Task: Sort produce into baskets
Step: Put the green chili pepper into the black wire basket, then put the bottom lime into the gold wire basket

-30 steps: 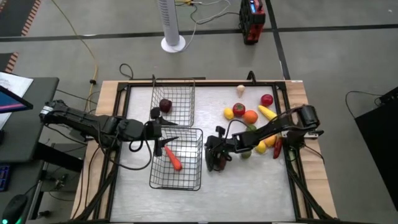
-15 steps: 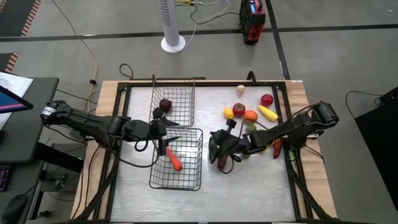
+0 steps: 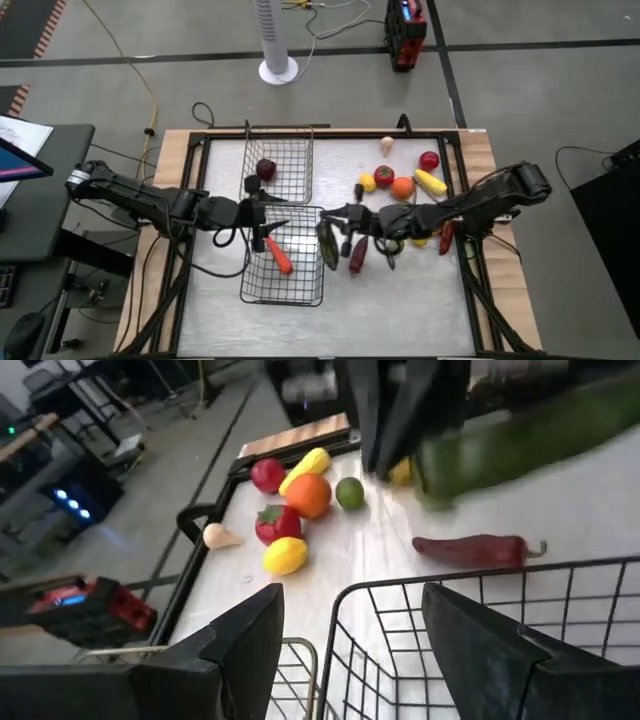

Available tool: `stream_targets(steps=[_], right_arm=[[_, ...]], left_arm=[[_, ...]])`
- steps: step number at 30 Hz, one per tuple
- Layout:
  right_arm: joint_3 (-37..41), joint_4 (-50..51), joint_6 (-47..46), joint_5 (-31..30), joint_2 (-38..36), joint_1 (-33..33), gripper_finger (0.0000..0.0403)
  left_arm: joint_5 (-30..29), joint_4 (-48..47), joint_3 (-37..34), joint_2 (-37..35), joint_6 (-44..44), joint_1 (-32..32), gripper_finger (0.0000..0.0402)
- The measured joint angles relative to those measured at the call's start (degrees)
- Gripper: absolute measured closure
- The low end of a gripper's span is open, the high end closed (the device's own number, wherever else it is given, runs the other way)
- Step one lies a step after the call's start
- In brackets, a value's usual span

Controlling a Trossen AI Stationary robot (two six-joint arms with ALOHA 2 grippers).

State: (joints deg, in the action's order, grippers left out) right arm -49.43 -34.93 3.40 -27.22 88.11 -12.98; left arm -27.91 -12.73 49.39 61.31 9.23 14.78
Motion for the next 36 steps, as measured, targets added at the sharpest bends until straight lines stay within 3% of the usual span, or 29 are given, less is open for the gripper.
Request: stream_targets(steps=[6, 9, 13, 19, 23, 30, 36], right_arm=[[-4.6, -1.5, 0.3, 1.8, 9.2, 1.7, 0.0351], [-8.1, 3.4, 0.2, 5.3, 10.7, 2.9, 0.0335], [-12.5, 11.1, -1.7, 9.1, 10.7, 3.9, 0.028], [-14.5, 14.8, -2.2, 9.1, 9.7, 4.5, 0.0177], [-14.5, 20.8, -4.6, 4.0, 6.3, 4.1, 0.0147], [-14.4, 37.2, -14.4, -7.9, -1.1, -0.6, 0.0143], [-12.2, 42.4, -23.1, -18.3, -2.4, -7.8, 0.0143]], left_arm=[[-3.4, 4.8, 0.0, -0.3, 4.5, 0.0, 0.0178], [-4.3, 11.2, 0.0, -0.3, 8.3, -0.1, 0.0178], [-4.3, 19.4, 0.0, -0.3, 14.8, -0.6, 0.0178], [-4.3, 23.9, 0.5, -0.3, 19.0, -2.1, 0.0178], [-3.8, 19.5, -0.3, -0.3, 15.0, -3.0, 0.0178], [-5.6, 16.9, -2.8, -0.8, 14.8, -4.0, 0.0178], [-5.5, 14.2, -2.8, -3.8, 14.6, -3.5, 0.0178]])
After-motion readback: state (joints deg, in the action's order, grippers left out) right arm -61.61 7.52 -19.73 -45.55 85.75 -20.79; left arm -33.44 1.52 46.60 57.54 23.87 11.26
